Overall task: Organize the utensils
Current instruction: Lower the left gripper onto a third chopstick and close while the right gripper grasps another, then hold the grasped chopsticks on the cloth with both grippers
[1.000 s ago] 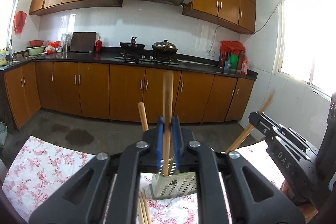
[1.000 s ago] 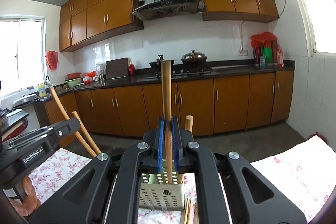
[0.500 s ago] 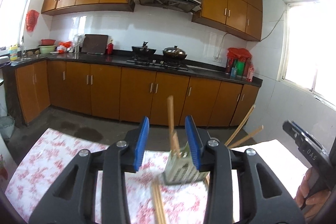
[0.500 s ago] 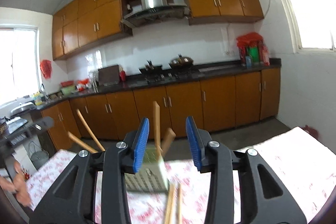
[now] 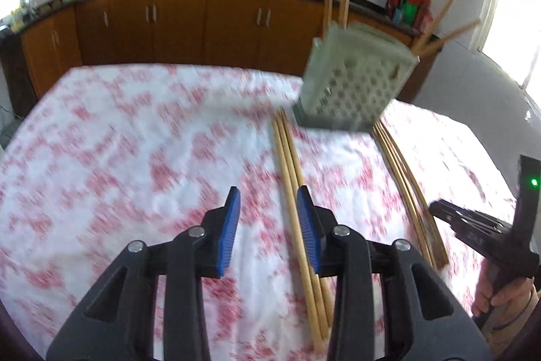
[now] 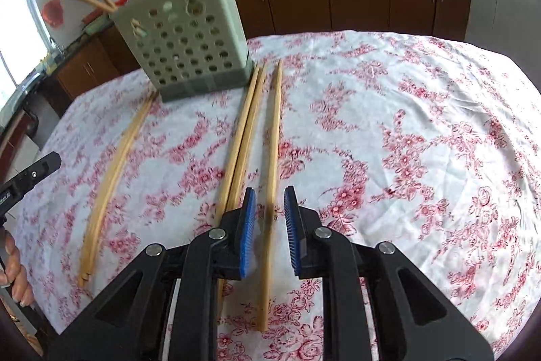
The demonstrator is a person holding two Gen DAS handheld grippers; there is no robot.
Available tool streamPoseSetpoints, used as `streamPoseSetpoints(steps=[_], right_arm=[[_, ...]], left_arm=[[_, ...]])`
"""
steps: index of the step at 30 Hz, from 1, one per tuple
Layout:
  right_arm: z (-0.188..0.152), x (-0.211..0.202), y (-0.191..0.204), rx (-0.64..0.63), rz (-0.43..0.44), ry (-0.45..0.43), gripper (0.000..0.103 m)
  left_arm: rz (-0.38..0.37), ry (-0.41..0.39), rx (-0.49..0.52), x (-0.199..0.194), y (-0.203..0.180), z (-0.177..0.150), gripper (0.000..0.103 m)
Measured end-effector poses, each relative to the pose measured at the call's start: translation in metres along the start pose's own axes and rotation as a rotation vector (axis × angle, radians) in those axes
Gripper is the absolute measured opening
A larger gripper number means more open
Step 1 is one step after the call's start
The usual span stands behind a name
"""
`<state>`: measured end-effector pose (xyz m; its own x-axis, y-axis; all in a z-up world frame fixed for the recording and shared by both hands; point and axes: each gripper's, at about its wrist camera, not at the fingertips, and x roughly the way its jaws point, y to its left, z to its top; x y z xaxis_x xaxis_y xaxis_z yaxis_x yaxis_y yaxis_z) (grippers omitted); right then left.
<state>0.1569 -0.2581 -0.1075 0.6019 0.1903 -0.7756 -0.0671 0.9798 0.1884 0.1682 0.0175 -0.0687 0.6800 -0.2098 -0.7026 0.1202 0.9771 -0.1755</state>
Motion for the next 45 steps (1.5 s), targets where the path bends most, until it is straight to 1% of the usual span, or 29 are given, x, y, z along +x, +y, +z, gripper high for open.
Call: streamPoseSetpoints(steps=[1, 2, 3, 4, 6, 8, 12, 18, 20, 22, 25, 26, 28, 29, 33, 35, 38, 45], right_arm=[[-0.001, 0.001, 0.002, -0.012, -0.014, -0.002, 0.017], [0.000, 0.002, 0.003, -0.027, -0.040, -0.009, 0.008], [-0.004, 0.003, 0.003, -0.036, -0.061, -0.015, 0.008], [-0.002, 0.003, 0.000, -0.024, -0.081, -0.019, 0.008], [0.000, 0.003, -0.005, 0.009, -0.088, -0.021, 0.008], [-0.003, 0.002, -0.013, 0.019, -0.091, -0.023, 0.008], [-0.005, 0.002, -0.018, 0.022, -0.092, -0.027, 0.008], [-0.006, 0.001, -0.020, 0.019, -0.099, -0.032, 0.008], [-0.006, 0.001, -0.019, 0.013, -0.103, -0.033, 0.008], [-0.006, 0.001, -0.018, 0.010, -0.103, -0.033, 0.008], [-0.007, -0.001, -0.018, 0.019, -0.086, -0.032, 0.008], [-0.009, -0.001, -0.016, 0.019, -0.080, -0.033, 0.008], [-0.012, -0.003, -0.011, -0.003, -0.090, -0.039, 0.008], [-0.013, -0.004, -0.009, -0.016, -0.094, -0.039, 0.008], [-0.010, -0.005, -0.016, 0.002, -0.129, -0.049, 0.008], [-0.006, -0.004, -0.025, 0.025, -0.128, -0.053, 0.008], [-0.006, -0.003, -0.025, 0.023, -0.132, -0.057, 0.008], [-0.005, -0.002, -0.024, 0.023, -0.130, -0.055, 0.008]], left_arm=[[0.001, 0.007, 0.007, 0.002, -0.002, -0.003, 0.034], [0.001, 0.016, 0.014, 0.006, -0.004, -0.006, 0.032], [-0.003, 0.029, 0.021, 0.009, -0.006, -0.008, 0.031], [-0.005, 0.041, 0.027, 0.013, -0.009, -0.010, 0.029], [-0.007, 0.061, 0.043, 0.018, -0.014, -0.015, 0.027], [-0.013, 0.080, 0.055, 0.023, -0.018, -0.018, 0.021], [-0.002, 0.109, 0.081, 0.032, -0.025, -0.025, 0.017], [0.045, 0.106, 0.120, 0.033, -0.029, -0.024, 0.017], [0.054, 0.128, 0.121, 0.037, -0.028, -0.024, 0.017], [0.071, 0.120, 0.138, 0.037, -0.030, -0.026, 0.017], [0.078, 0.119, 0.142, 0.037, -0.031, -0.026, 0.017], [0.078, 0.118, 0.141, 0.037, -0.031, -0.026, 0.015], [0.105, 0.111, 0.146, 0.039, -0.030, -0.024, 0.009], [0.119, 0.108, 0.147, 0.041, -0.027, -0.022, 0.008], [0.166, 0.108, 0.081, 0.052, -0.001, -0.003, 0.008], [0.180, 0.105, 0.046, 0.055, 0.015, 0.005, 0.008], [0.167, 0.096, 0.015, 0.056, 0.029, 0.008, 0.009], [0.144, 0.087, 0.001, 0.056, 0.036, 0.008, 0.009]])
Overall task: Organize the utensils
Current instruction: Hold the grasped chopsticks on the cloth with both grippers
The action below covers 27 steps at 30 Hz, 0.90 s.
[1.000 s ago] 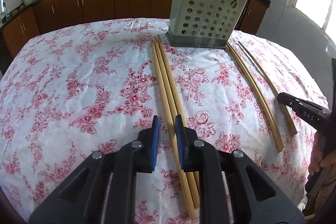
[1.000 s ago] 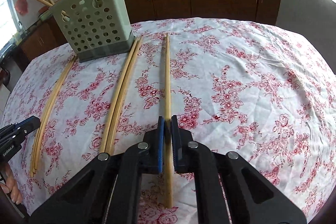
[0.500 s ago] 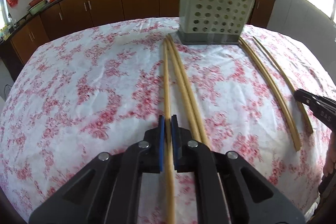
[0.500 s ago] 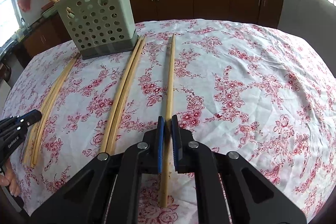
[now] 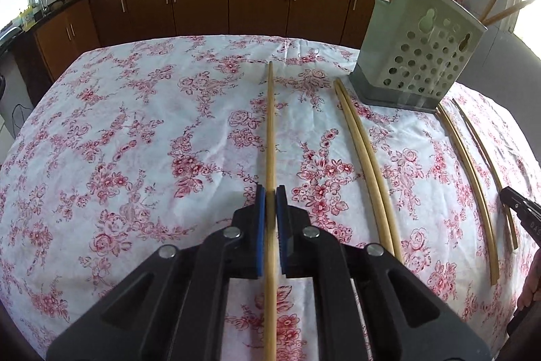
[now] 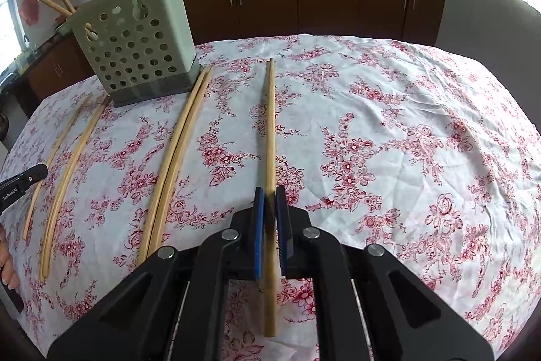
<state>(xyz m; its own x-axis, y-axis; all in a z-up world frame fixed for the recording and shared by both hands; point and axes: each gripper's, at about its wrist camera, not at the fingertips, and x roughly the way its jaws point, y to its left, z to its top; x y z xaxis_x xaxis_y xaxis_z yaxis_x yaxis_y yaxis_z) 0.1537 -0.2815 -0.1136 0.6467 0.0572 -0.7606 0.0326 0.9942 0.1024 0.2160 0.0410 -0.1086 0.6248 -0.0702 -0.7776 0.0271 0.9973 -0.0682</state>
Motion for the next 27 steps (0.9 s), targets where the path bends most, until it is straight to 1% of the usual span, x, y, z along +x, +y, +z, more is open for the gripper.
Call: streamPoseSetpoints(steps=[5, 10, 27], right_arm=[[0.0015, 0.0020, 0.0024, -0.012, -0.014, 0.001, 0.008], [0.0013, 0.0019, 0.0039, -0.008, -0.009, 0.001, 0.008], [0.0019, 0.0014, 0.0037, -0.010, -0.011, 0.001, 0.008]], left_arm=[[-0.027, -0.001, -0.025, 0.0001, 0.0031, -0.0018, 0.009], [-0.017, -0.001, -0.018, 0.0003, 0.0023, -0.0015, 0.009], [-0.025, -0.002, -0.027, -0.0005, 0.0020, -0.0022, 0.009]])
